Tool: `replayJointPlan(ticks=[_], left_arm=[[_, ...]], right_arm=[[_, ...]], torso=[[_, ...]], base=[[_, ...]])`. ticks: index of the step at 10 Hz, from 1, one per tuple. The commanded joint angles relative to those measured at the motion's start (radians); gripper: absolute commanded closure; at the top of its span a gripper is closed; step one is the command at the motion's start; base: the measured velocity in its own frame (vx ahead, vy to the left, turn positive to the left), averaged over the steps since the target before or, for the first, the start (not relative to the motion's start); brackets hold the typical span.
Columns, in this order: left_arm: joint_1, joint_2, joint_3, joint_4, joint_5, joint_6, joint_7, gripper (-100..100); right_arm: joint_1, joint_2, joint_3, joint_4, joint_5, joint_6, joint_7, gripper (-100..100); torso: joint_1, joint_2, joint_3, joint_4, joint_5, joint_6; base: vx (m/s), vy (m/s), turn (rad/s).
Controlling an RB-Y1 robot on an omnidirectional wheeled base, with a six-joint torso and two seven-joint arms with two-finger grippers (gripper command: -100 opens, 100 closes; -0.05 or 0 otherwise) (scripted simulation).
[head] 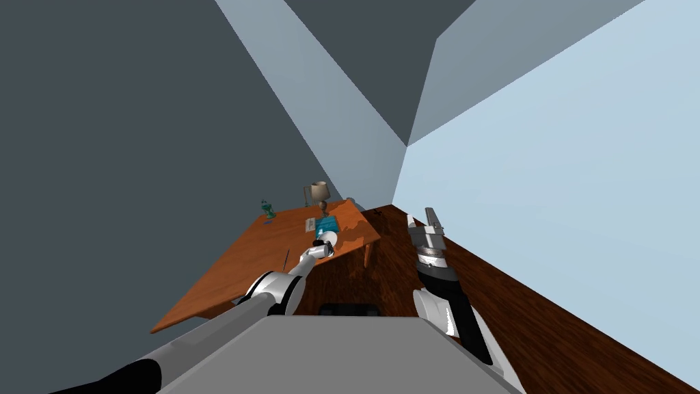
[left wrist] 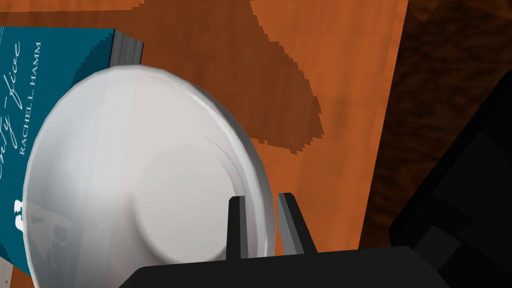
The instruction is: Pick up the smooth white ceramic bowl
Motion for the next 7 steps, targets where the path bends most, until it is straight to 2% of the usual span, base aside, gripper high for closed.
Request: replayJointPlan(ticks=[1, 3, 5, 7], left_arm=[[-0.007, -0.013, -0.032, -0.029, -0.015, 0.03, 0.025, 100], [-0.024, -0.028, -0.071, -0.041, -0.021, 0.054, 0.044, 100], [-0.024, -0.028, -0.071, -0.017, -0.021, 0.054, 0.044, 100], [-0.024, -0.028, -0.071, -0.041, -0.021, 0.054, 0.044, 100]], right_arm=[[0.0, 0.0, 0.0, 0.0, 0.0, 0.0, 0.0, 0], [0.0, 0.0, 0.0, 0.0, 0.0, 0.0, 0.0, 0], [0.0, 0.0, 0.0, 0.0, 0.0, 0.0, 0.0, 0], [0.0, 0.0, 0.0, 0.0, 0.0, 0.0, 0.0, 0]], torso=[[0.0, 0.0, 0.0, 0.0, 0.0, 0.0], [0.0, 0.002, 0.001, 0.001, 0.0, 0.001], [-0.002, 0.002, 0.001, 0.001, -0.001, 0.002], [-0.002, 0.001, 0.001, 0.001, -0.001, 0.002]], base=[[-0.029, 0.004, 0.257], [-0.033, 0.007, 0.193], [-0.008, 0.001, 0.031], [0.0, 0.0, 0.0]])
